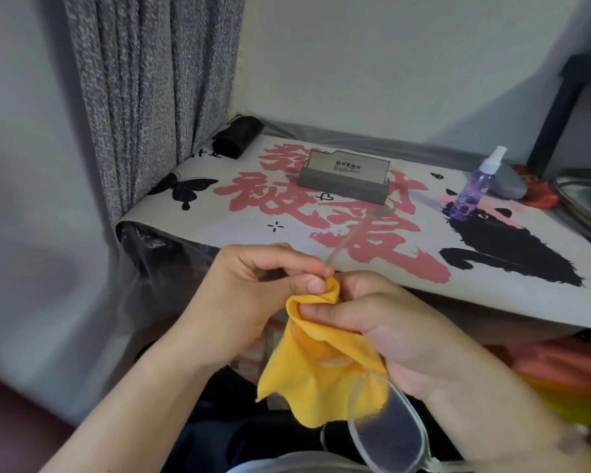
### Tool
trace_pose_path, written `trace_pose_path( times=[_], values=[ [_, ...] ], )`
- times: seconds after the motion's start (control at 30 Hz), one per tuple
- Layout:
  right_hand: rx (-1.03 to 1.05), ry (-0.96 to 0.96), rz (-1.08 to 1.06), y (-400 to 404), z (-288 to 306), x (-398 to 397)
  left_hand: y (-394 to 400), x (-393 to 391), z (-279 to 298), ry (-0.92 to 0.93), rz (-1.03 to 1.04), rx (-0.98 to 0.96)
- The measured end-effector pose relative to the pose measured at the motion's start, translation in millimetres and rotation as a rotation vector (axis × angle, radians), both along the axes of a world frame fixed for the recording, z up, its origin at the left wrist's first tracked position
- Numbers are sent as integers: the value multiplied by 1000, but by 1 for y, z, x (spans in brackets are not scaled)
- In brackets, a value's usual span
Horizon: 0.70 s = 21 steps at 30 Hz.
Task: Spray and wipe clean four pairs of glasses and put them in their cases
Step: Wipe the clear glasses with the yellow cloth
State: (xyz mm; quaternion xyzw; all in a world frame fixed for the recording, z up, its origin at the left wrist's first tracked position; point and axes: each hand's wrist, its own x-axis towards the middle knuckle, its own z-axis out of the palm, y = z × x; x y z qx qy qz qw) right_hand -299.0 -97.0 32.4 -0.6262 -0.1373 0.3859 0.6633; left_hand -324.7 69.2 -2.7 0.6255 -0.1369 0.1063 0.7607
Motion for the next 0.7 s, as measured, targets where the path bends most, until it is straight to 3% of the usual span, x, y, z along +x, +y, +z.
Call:
trace_pose_path(
  times=[0.17,0.3,0.5,0.7],
  values=[
    [-3,4,-87,-5,-2,2,3,0,1,38,-5,-55],
    [-9,34,-97,-15,-2,6,-3,-2,-1,-54,19,-1],
    [36,18,201,-36,1,9,-11,-4,-8,-271,136,174],
    [60,77,363,-36,4,10,-9,-3,-11,-383,101,264]
  ],
)
